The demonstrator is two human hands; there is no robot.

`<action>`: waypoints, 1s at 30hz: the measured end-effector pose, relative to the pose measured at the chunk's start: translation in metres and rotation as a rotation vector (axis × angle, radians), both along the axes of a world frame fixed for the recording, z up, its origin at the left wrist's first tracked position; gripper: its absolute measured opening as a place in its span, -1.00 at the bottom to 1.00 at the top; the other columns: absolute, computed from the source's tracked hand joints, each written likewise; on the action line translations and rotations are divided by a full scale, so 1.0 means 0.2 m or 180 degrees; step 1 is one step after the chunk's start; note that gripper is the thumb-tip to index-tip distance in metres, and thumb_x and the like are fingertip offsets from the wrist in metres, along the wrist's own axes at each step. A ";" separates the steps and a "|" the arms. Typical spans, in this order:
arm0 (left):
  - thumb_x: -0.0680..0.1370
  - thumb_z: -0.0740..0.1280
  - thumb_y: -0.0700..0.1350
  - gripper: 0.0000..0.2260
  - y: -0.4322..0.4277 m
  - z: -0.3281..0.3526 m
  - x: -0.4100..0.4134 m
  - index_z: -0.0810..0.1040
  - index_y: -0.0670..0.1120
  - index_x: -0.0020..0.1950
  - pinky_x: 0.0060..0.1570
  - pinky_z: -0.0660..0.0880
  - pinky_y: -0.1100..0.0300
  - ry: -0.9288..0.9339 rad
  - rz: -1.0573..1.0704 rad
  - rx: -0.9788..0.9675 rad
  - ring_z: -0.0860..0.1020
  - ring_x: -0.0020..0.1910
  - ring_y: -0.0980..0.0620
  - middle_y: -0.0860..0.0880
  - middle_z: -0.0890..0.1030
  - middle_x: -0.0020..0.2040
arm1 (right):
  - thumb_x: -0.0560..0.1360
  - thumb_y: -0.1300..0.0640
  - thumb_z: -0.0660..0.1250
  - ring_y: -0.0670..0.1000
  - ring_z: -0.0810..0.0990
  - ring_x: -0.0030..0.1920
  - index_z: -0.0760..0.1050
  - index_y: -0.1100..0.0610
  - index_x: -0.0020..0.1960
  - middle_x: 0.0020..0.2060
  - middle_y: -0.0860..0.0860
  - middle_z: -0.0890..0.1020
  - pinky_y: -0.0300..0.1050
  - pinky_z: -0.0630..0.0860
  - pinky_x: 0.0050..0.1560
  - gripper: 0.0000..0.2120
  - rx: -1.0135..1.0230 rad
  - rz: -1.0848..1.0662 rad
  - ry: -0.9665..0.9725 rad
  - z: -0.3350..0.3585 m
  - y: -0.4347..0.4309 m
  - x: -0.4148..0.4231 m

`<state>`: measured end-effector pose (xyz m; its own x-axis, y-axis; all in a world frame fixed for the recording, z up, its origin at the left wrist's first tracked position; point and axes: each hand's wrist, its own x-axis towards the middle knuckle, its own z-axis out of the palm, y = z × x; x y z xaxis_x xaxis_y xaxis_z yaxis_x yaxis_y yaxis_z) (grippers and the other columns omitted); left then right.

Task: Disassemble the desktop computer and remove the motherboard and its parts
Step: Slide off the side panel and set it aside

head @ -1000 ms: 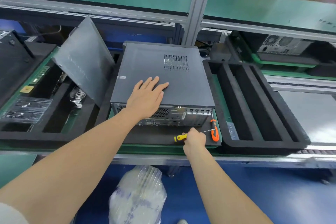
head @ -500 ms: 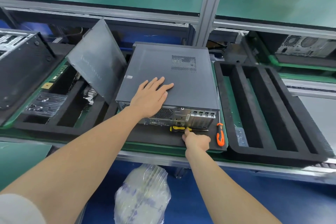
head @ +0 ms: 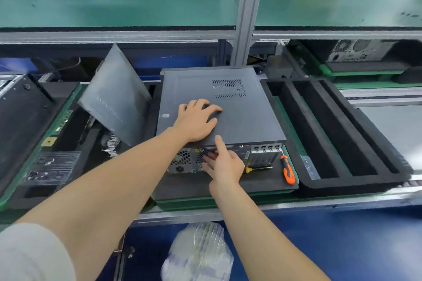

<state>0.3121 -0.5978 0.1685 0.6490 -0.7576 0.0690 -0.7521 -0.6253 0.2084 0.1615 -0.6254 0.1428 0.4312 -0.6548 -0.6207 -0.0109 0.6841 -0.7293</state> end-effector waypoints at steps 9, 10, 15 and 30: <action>0.69 0.00 0.20 -0.57 0.03 -0.09 0.07 0.22 0.29 0.58 0.57 -0.06 -0.23 0.0048 -0.0047 -0.0081 0.04 0.66 -0.07 -0.02 0.15 0.67 | 0.49 0.08 0.55 0.06 0.60 -0.28 0.49 0.18 -0.18 -0.31 0.10 0.61 -0.22 0.55 -0.38 -0.72 -0.0169 -0.0615 -0.0333 -0.05 0.05 0.09; 0.69 -0.02 0.20 -0.57 0.03 -0.09 0.07 0.21 0.28 0.58 0.57 -0.06 -0.24 0.0019 -0.0046 -0.0074 0.04 0.66 -0.07 -0.02 0.15 0.67 | 0.49 0.11 0.54 0.07 0.58 -0.28 0.49 0.17 -0.18 -0.30 0.11 0.60 -0.23 0.53 -0.41 -0.75 -0.0153 -0.0650 -0.0388 -0.05 0.05 0.09; 0.70 -0.04 0.19 -0.56 0.03 -0.10 0.07 0.18 0.27 0.60 0.57 -0.07 -0.24 -0.0052 -0.0037 -0.0032 0.02 0.66 -0.07 -0.02 0.13 0.68 | 0.50 0.23 0.50 -0.05 0.54 -0.39 0.45 0.14 -0.20 -0.32 0.09 0.56 -0.20 0.54 -0.36 -0.77 -0.0157 -0.0737 -0.0630 -0.07 0.05 0.11; 0.72 -0.09 0.17 -0.54 0.02 -0.10 0.05 0.11 0.24 0.63 0.59 -0.13 -0.22 -0.0032 -0.0003 0.0077 -0.02 0.67 -0.06 -0.01 0.06 0.69 | 0.40 0.19 0.61 -0.07 0.48 -0.54 0.48 0.19 -0.24 -0.42 0.06 0.58 -0.27 0.42 -0.54 -0.71 0.0646 -0.1123 -0.0144 0.04 0.05 0.10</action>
